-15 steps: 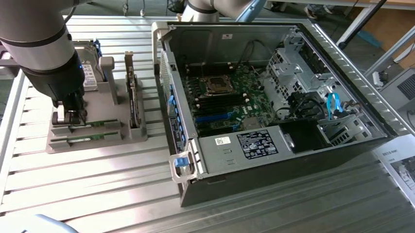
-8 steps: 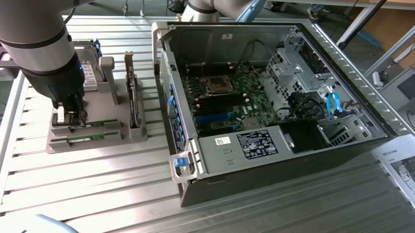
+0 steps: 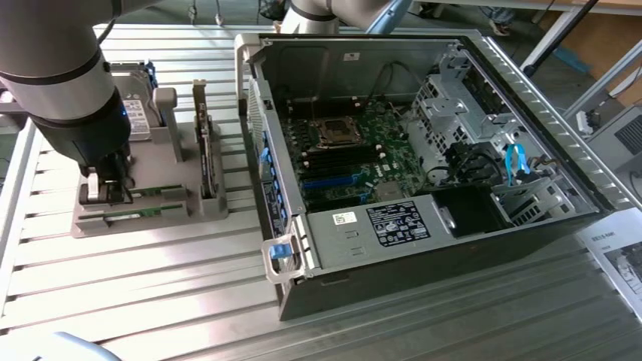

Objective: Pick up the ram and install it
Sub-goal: 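Pick up the ram and move it above insertion slot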

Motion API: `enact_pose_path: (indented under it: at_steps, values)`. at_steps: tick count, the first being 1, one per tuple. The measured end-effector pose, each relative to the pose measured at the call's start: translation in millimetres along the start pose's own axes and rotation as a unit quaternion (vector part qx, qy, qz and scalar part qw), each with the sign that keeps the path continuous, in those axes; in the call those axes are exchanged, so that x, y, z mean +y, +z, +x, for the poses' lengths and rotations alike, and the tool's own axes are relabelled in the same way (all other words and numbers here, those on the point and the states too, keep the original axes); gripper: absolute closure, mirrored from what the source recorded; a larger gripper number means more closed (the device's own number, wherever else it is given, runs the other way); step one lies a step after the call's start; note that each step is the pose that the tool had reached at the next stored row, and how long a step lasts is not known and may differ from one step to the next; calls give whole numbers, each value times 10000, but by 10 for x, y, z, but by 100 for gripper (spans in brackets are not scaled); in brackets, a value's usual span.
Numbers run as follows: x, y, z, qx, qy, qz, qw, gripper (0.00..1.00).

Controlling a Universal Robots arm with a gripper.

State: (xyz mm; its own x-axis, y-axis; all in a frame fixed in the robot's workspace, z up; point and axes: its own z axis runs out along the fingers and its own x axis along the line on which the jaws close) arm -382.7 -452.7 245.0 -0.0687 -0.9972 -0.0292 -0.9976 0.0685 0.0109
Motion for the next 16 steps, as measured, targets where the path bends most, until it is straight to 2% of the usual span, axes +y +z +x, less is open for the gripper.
enact_pose_path:
  at_steps: [7,16]
  values:
    - [-1,1,14,-1,0,1,10000,70]
    - [-3,119,19,-1,0,2,10000,70]
